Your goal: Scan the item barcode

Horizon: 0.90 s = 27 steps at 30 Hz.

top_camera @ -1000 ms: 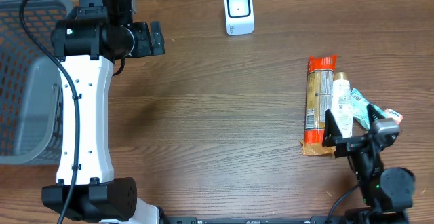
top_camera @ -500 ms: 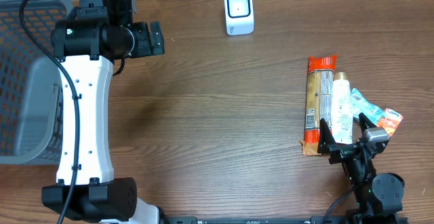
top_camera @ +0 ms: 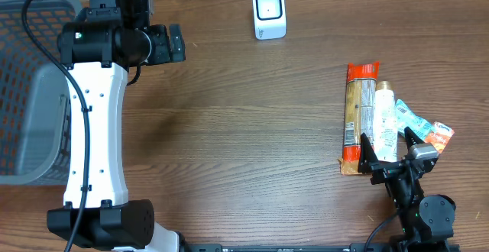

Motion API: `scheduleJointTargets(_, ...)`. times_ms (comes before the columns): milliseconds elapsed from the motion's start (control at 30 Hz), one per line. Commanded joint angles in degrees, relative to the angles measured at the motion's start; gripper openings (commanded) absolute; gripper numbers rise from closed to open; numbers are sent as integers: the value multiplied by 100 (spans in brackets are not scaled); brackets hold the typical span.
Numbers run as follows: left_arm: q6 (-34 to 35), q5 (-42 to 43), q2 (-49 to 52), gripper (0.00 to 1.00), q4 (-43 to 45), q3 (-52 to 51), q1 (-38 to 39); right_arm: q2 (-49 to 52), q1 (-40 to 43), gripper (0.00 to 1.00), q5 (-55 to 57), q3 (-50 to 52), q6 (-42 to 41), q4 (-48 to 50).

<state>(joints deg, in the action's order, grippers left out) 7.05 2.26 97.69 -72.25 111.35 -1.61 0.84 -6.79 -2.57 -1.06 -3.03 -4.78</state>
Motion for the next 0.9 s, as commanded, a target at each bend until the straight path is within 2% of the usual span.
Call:
scheduleJointTargets(0,-85,-35,17,100,9,24,13,-68,7,100,-7,61,-13,22)
scheduleJointTargets(600,-85,-35,-81,100,9,17,13,-68,7,100,-7,61,-13,22)
scheduleJointTargets(767,-85,-251,-472,100,-55,-136,13,-68,7,100,-7,61,-13,22)
scheduleJointTargets(867,-48,-216,-942,100,-70,-623,13,-68,7,100,-7,61,-13,22)
